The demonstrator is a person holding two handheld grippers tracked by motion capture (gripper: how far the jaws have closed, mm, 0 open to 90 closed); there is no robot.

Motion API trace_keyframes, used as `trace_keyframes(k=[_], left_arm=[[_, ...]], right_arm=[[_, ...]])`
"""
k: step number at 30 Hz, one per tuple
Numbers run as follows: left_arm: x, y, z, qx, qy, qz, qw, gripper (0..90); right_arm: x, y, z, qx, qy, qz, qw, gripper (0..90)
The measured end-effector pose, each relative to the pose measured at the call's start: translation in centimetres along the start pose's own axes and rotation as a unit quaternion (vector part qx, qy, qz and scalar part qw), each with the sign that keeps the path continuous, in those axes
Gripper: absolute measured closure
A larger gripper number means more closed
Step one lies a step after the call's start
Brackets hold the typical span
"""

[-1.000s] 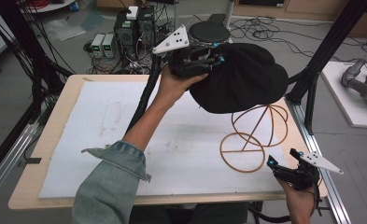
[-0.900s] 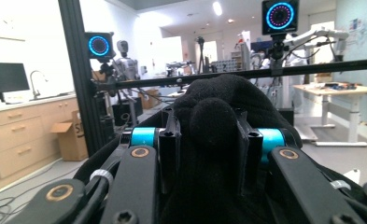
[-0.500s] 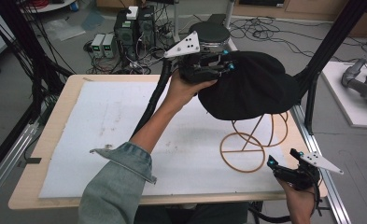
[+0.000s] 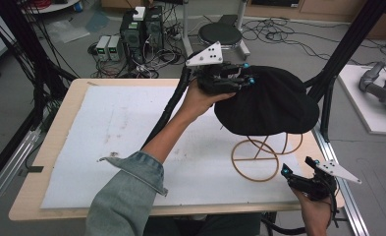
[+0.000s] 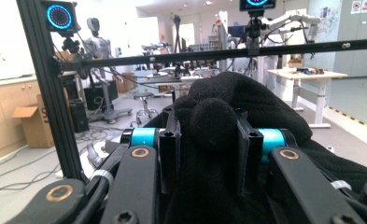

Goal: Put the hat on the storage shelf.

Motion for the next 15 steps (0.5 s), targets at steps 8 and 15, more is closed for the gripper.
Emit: trace_keyframes(k=[8, 15], left_arm=[[0.7, -0.9, 1.4, -0.023, 0.002, 0.012, 0.9997, 68.7], [1.0, -1.4, 2.3, -0.033, 0.002, 0.02, 0.9992, 68.7]], right_arm=[[0.1, 0.0, 0.0, 0.001, -0.001, 0.001, 1.0, 5.9], [0.1, 0.1, 0.0, 0.0, -0.004, 0.001, 1.0, 5.9]])
Point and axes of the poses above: each handheld gripper's, and its own axes: y roughly backward along the jaws, z roughly out of its underside, x roughly to its right, the point moved 10 cm from there along -y, roughly forward along the jaws, and after that the axes turned 7 degrees about x, right-handed, at the moved point
